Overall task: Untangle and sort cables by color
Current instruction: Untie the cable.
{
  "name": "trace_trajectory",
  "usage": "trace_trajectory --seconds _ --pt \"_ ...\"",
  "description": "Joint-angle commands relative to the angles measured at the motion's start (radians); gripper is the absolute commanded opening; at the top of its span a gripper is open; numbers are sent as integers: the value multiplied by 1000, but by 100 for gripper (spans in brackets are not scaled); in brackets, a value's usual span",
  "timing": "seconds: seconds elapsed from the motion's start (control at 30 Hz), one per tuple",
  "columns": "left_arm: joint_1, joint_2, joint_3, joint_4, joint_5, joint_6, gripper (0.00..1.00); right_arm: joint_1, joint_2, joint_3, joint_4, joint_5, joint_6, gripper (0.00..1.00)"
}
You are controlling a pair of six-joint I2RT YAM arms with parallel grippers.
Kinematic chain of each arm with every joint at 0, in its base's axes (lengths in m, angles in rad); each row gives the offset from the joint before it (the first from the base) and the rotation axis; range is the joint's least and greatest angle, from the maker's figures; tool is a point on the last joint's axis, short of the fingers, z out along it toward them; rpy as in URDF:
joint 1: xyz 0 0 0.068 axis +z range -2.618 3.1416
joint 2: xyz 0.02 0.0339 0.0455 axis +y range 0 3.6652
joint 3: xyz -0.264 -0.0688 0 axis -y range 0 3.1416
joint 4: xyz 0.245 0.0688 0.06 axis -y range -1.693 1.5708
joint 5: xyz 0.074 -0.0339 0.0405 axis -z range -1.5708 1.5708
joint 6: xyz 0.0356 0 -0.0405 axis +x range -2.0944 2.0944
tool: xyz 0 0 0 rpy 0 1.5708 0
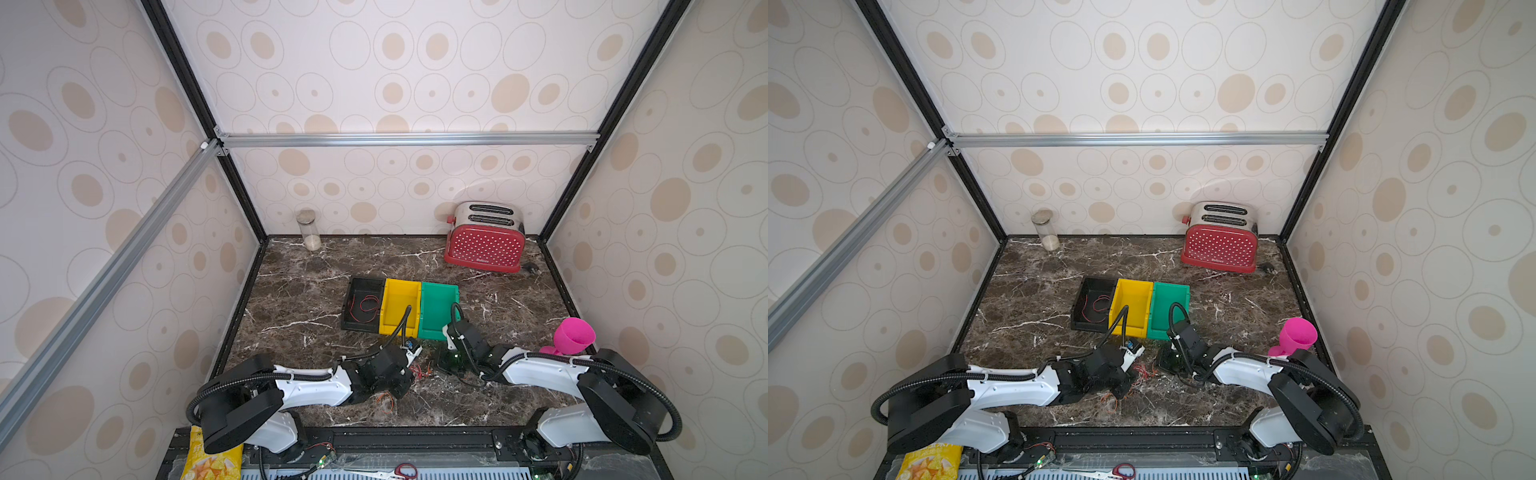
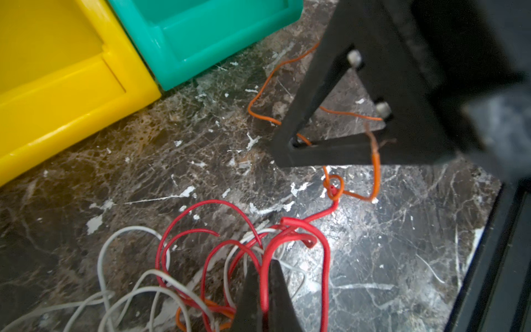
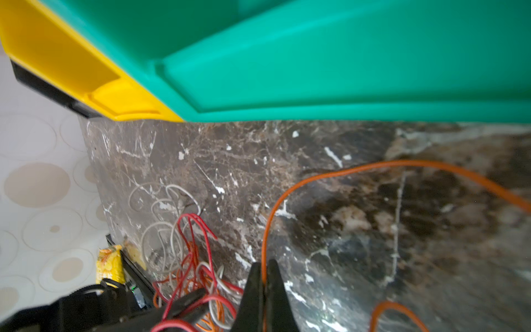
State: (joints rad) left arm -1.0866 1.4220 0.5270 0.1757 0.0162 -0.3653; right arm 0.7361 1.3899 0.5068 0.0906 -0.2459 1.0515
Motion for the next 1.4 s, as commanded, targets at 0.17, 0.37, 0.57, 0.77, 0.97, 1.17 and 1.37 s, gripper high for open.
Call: trace_trajectory --seconds 0.17,0.37,0.57,0.77,0.97,1.17,1.37 --pt "-48 37 -6 22 11 28 0 3 9 63 10 63 28 0" --pt "-86 68 -7 47 27 26 0 -4 36 78 57 66 43 0" --pt "-91 39 -18 38 -19 9 0 -24 21 76 40 67 23 0" --pt "-87 -8 -9 -1 -86 -5 0 -33 -88 87 -127 109 -63 0" --pt "-37 -62 -9 -40 -137 -38 0 -32 -235 111 -408 188 -178 1" --pt "28 -112 -28 -52 -155 -52 0 -33 -345 183 -717 359 -281 5" --pt "65 -115 -26 -96 -171 -66 3 -42 -357 202 -878 525 -282 14"
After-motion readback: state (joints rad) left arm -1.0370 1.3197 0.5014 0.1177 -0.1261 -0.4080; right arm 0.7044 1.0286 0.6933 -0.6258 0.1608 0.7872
